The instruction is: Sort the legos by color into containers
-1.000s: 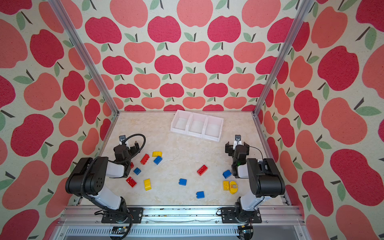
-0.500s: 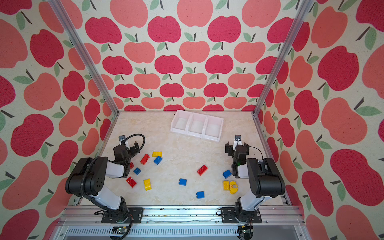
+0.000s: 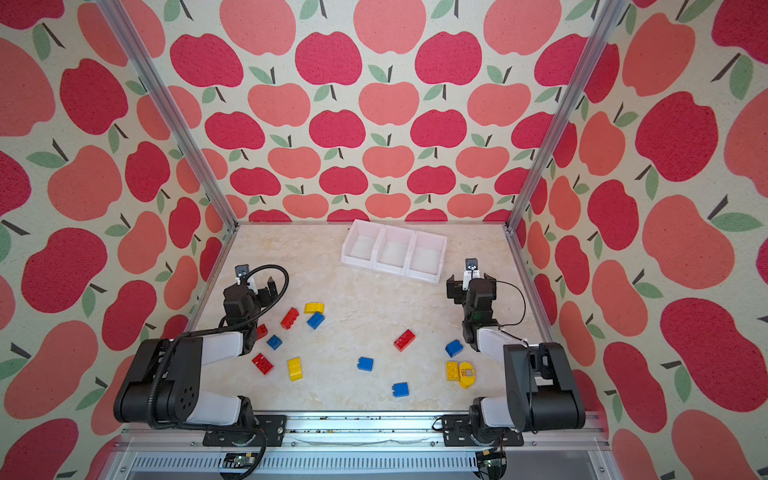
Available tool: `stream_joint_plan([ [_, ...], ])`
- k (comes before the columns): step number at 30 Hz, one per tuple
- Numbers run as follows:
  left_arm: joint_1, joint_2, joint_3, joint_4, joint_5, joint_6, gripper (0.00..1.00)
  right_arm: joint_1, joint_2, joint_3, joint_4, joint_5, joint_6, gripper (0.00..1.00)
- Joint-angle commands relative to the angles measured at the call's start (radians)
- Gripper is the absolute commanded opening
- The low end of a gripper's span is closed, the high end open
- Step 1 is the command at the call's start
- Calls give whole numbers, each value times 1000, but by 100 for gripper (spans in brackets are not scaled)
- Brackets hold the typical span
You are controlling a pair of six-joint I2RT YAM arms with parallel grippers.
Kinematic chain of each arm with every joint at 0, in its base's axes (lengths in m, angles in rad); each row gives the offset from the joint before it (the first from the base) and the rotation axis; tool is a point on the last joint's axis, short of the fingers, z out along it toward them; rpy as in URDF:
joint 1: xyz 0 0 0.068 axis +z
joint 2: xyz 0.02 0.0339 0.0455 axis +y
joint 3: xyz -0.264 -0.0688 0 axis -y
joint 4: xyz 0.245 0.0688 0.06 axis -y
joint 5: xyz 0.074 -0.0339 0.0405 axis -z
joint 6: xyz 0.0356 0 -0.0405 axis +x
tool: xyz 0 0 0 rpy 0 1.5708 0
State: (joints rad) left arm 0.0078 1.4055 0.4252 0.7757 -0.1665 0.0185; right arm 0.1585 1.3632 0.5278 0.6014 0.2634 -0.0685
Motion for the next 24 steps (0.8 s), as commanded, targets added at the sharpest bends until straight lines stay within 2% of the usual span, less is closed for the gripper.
stream_joint_plan([
  [1,-15,-69,88,-217,11,3,99,20,-27,170,-380,17,78,99],
  [5,-46,-89,180,-358,9,-53,99,74,72,398,-609,-7,150,99],
  [9,-75,-63,277,-486,31,-129,99,139,233,650,-799,-60,215,99],
  [13,-104,-12,371,-612,53,-201,99,202,431,927,-986,-73,296,93],
  [19,-135,23,467,-742,102,-269,99,229,678,1221,-1174,-100,403,89],
  [24,-144,20,474,-768,119,-299,99,229,822,1386,-1267,-124,448,79],
])
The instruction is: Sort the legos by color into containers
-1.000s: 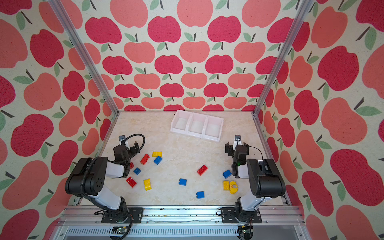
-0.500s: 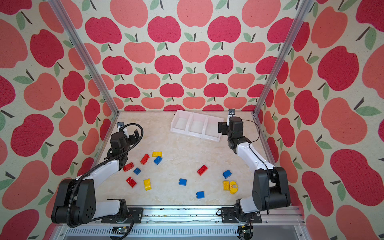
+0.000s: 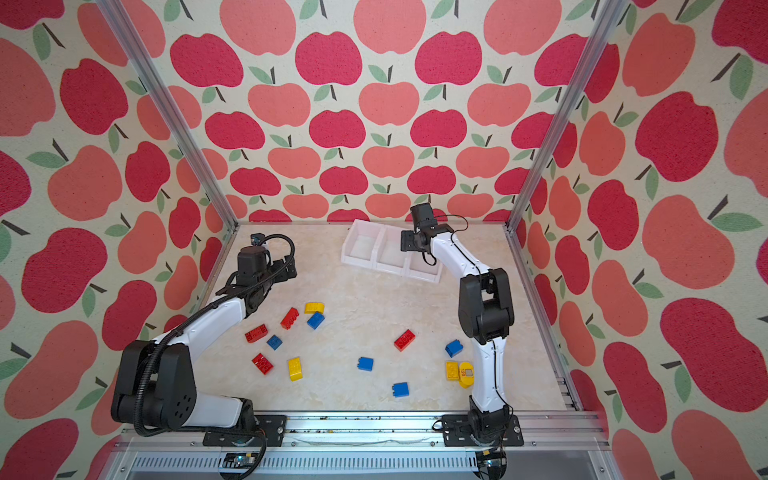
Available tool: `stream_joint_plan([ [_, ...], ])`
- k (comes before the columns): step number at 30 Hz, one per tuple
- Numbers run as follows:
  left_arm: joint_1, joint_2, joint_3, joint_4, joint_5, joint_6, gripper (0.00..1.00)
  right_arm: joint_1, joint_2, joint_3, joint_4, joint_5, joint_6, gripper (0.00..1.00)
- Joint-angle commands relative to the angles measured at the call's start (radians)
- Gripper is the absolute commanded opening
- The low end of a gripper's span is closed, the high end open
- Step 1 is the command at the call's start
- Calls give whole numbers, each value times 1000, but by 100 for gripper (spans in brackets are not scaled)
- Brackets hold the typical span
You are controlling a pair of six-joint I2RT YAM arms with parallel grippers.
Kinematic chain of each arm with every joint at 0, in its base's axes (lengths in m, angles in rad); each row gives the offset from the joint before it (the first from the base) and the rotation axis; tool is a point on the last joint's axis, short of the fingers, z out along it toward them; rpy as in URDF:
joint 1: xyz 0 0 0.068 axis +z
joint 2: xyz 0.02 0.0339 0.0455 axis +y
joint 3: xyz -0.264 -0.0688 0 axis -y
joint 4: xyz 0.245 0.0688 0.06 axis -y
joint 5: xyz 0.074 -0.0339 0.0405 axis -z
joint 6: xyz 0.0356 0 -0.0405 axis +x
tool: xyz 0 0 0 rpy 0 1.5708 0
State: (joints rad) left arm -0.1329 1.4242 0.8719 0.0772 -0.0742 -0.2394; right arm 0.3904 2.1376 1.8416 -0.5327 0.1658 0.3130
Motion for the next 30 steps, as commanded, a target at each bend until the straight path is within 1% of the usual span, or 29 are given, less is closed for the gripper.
stream_joint_plan([
  [1,-3,2,28,-71,27,-43,99,-4,69,96,-141,-33,69,77],
  [5,-3,-4,21,-79,25,-49,99,0,140,166,-176,-34,72,75],
  [8,-2,-8,16,-79,24,-54,99,1,174,200,-191,-33,68,70],
  [13,-3,-7,12,-79,27,-69,99,10,192,212,-198,-24,61,50],
  [14,-4,-8,12,-79,27,-73,99,13,193,211,-200,-22,60,48],
  [20,-3,-7,12,-85,27,-84,99,31,191,208,-224,-11,70,29],
  [23,-2,-7,12,-90,27,-89,99,43,184,200,-237,4,80,23],
  [30,-3,-24,-2,-100,22,-98,99,95,133,144,-258,36,130,13],
])
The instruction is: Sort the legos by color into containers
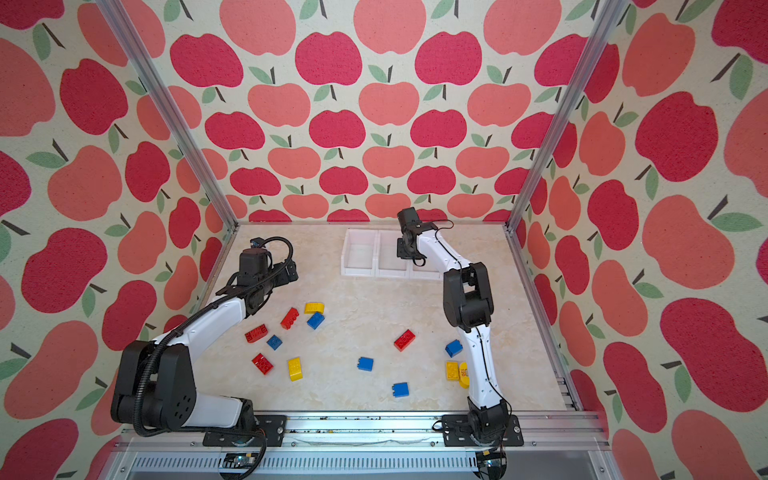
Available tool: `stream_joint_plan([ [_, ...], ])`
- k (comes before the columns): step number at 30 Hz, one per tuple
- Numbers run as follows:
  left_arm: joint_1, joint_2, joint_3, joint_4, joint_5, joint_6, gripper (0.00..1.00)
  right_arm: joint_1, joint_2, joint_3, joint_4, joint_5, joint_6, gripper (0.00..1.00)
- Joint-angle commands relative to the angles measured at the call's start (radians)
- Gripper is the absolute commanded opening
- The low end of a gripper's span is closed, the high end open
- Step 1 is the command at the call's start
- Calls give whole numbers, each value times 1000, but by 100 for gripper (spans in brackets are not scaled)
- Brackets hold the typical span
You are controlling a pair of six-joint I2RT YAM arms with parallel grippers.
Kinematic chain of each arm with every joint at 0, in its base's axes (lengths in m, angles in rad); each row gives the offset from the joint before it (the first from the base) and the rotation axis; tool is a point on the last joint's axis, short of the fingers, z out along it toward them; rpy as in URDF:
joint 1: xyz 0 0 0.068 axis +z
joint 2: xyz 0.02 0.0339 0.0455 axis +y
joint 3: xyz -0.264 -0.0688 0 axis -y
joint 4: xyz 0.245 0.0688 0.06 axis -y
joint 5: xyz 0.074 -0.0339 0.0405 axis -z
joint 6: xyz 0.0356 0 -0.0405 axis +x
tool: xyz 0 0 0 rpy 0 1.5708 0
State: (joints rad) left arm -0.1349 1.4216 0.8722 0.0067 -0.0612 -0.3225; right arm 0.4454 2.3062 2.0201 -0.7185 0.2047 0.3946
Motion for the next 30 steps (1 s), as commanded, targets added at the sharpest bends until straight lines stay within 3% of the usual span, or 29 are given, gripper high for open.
stream_joint_plan([
  [1,-1,-24,-5,-31,9,-17,99,49,-45,-44,-76,2,59,13],
  [22,-1,-140,-102,-57,12,-33,99,245,-231,-345,-56,82,278,9],
  [25,-1,-151,-107,-62,17,-37,99,249,-233,-342,-60,85,280,16],
  [30,-5,-159,-100,-70,27,-47,99,242,-274,-338,-62,113,269,48],
])
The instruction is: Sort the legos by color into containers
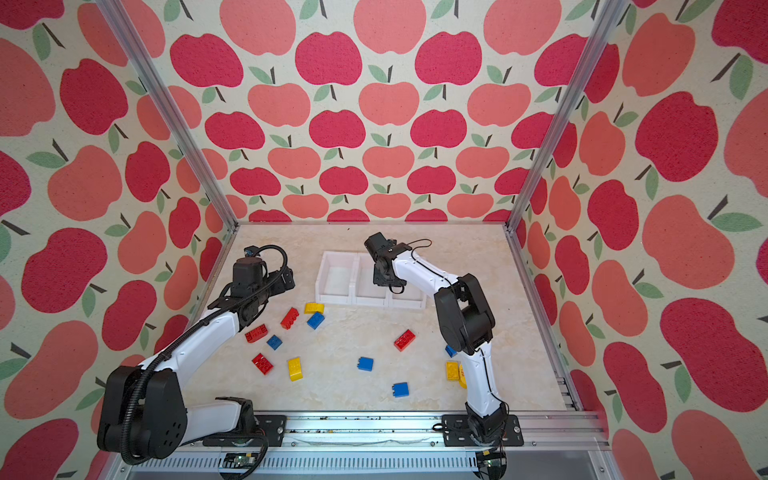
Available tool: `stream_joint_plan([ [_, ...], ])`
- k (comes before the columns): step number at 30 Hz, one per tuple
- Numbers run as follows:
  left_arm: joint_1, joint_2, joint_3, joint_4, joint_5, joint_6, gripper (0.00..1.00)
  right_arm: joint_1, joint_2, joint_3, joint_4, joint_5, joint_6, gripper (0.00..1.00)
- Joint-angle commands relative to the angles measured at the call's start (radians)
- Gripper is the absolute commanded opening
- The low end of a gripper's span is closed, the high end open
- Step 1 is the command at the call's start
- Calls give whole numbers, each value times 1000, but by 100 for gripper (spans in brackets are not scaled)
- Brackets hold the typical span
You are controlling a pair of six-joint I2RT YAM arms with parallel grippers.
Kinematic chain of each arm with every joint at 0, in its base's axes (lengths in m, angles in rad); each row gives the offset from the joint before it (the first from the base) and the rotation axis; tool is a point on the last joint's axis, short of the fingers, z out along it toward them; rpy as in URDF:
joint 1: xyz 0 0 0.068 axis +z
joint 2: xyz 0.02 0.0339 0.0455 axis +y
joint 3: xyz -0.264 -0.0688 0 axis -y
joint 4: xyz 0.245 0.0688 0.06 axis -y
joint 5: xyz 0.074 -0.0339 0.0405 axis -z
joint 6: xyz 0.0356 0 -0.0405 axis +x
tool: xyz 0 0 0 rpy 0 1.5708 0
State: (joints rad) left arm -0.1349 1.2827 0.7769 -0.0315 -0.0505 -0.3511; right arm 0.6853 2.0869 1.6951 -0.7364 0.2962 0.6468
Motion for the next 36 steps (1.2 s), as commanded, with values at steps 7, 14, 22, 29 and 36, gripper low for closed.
stream_joint_plan([
  [7,-15,-19,12,-42,21,-28,99,-3,-168,-30,-112,6,60,72],
  [14,-35,-3,31,-50,39,-34,99,6,-357,-224,-183,-93,217,82],
  [22,-48,20,42,-53,79,-25,99,75,-469,-429,-215,-197,354,84],
  [29,-51,16,36,-62,98,-20,99,123,-497,-583,-142,-218,484,82],
  [36,-54,-6,25,-74,97,-17,99,99,-478,-647,-63,-229,550,77],
])
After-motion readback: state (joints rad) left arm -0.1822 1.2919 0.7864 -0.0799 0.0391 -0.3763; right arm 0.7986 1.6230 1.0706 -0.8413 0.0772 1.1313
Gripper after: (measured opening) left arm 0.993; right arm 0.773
